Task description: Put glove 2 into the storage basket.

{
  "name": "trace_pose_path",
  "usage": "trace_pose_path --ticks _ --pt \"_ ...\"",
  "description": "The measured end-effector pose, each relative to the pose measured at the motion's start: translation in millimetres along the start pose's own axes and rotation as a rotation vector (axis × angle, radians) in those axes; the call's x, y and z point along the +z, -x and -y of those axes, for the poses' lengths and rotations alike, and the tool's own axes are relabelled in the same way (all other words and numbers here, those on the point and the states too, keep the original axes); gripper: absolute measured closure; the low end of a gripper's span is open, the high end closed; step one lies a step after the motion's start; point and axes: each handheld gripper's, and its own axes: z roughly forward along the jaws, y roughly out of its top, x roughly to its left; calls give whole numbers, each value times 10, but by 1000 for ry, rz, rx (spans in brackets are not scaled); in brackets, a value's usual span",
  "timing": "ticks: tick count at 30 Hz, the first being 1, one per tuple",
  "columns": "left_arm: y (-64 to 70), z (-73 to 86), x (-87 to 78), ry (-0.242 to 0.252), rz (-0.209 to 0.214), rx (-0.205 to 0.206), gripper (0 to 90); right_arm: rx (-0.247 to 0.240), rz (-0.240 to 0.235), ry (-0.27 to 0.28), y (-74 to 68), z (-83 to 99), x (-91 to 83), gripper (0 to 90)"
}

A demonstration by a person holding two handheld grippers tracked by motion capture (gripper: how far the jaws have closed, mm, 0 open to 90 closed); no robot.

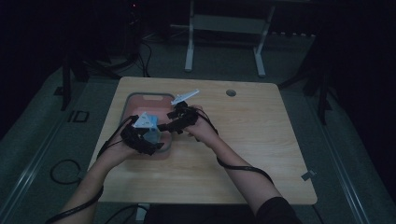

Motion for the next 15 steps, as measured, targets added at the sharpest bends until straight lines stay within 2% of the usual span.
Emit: trace_pose_path --ticks 4,5,9,10,13,15 --pt "39 -40 38 23 5 2 79 -9 19 -6 22 68 -57 202" --pt "67 -57 60 27 -6 8 74 -12 27 3 32 94 -92 200" --pt "100 -74 108 11 -6 6 67 -23 43 -1 39 145 -156 197" --pt "120 -80 129 12 7 -3 56 -23 45 -2 50 182 -202 197" --pt "148 -97 142 8 5 4 52 -20 47 4 71 242 -284 197" --pt "197 -143 151 21 19 10 49 -18 57 4 84 285 -340 197"
